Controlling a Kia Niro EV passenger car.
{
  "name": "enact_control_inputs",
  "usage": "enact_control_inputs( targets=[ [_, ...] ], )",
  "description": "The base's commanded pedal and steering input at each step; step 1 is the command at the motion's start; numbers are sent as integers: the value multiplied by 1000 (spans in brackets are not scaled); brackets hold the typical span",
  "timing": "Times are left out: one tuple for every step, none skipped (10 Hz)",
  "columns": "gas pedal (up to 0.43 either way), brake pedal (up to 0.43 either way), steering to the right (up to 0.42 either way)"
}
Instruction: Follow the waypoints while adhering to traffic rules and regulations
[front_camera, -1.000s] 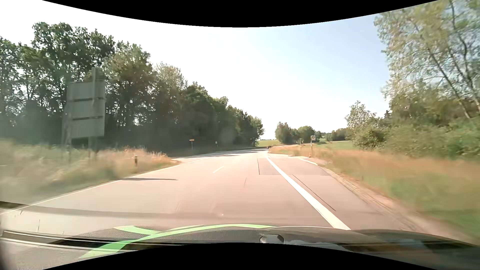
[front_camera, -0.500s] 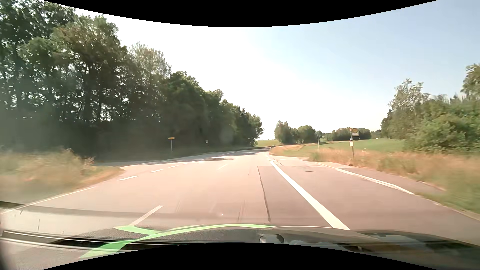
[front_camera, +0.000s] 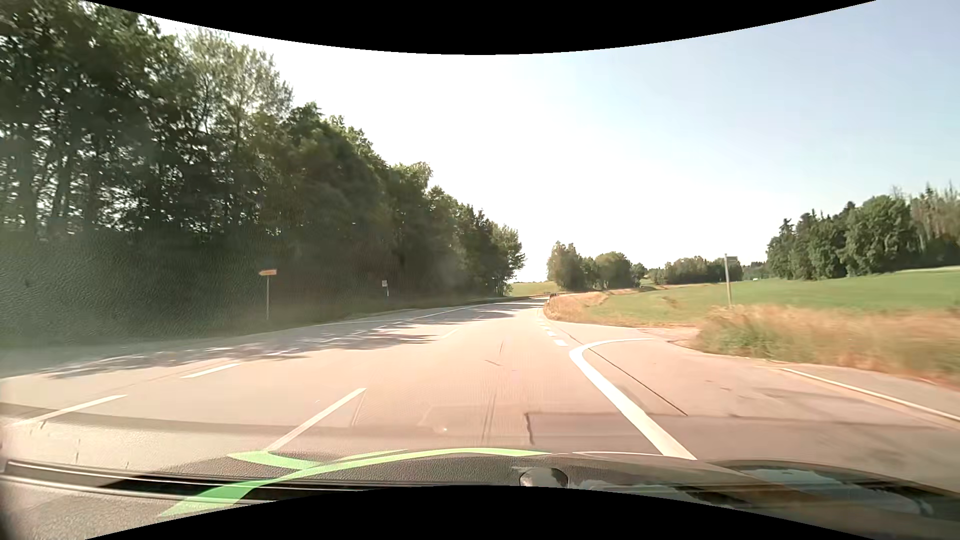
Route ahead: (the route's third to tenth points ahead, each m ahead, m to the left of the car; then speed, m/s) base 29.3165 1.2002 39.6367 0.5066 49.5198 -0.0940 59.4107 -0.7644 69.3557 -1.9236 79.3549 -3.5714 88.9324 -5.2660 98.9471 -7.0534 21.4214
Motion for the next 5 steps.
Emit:
enact_control_inputs(
  targets=[
    [311, 0, 2],
    [311, 0, 3],
    [311, 0, 4],
    [299, 0, 4],
    [260, 0, 4]
  ],
)
